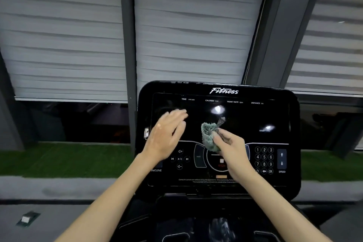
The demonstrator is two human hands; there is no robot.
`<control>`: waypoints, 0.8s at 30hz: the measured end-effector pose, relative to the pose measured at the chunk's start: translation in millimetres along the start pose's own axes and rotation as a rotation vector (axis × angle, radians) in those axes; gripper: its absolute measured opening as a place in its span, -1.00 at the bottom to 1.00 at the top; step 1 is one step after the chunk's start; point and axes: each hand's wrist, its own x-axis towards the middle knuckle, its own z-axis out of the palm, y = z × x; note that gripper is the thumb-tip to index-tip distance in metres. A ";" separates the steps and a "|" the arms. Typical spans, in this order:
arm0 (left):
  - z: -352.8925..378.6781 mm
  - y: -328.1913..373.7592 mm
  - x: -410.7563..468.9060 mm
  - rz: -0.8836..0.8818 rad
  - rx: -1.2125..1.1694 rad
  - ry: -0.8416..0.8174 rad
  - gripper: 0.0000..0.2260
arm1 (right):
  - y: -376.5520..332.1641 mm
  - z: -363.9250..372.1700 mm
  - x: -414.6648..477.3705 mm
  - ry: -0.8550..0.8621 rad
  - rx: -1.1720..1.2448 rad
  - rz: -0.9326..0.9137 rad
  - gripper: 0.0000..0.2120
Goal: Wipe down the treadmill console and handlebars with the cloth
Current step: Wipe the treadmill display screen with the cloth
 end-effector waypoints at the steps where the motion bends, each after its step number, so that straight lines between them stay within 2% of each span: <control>1: 0.3 16.9 2.9 -0.088 -0.177 -0.024 -0.65 | -7.7 -0.4 1.5 -0.019 0.117 0.092 -0.81; 3: 3.2 43.8 8.6 -0.225 -0.397 -0.072 -0.79 | -19.5 -1.2 3.5 -0.055 0.288 0.235 -0.80; 4: 6.2 52.0 9.7 -0.241 -0.411 -0.097 -0.81 | -22.8 -2.3 3.9 -0.068 0.346 0.278 -0.78; 5: 9.1 57.2 9.9 -0.231 -0.379 -0.125 -0.78 | -26.1 -3.6 3.3 -0.082 0.391 0.302 -0.77; 8: 17.2 60.8 5.9 -0.201 -0.211 -0.215 -0.46 | -30.9 -8.1 -3.7 -0.141 0.472 0.313 -0.73; 10: 20.8 61.9 1.7 -0.199 -0.206 -0.204 -0.41 | -30.0 -11.8 -12.5 -0.174 0.446 0.287 -0.72; 13: 20.4 69.2 -2.5 -0.283 -0.442 -0.177 -0.64 | -26.9 -18.6 -25.4 -0.146 0.350 0.218 -0.74; 15: 19.6 74.6 -3.4 -0.412 -0.654 -0.162 -0.72 | -23.8 -26.8 -31.6 -0.106 0.318 0.201 -0.76; 19: 23.9 86.8 -13.7 -0.759 -1.068 -0.104 -0.69 | -17.2 -45.0 -41.9 -0.082 0.350 0.242 -0.76; 24: 36.8 105.0 -29.7 -0.973 -1.437 -0.068 -0.73 | -11.8 -57.3 -52.1 -0.099 0.454 0.309 -0.76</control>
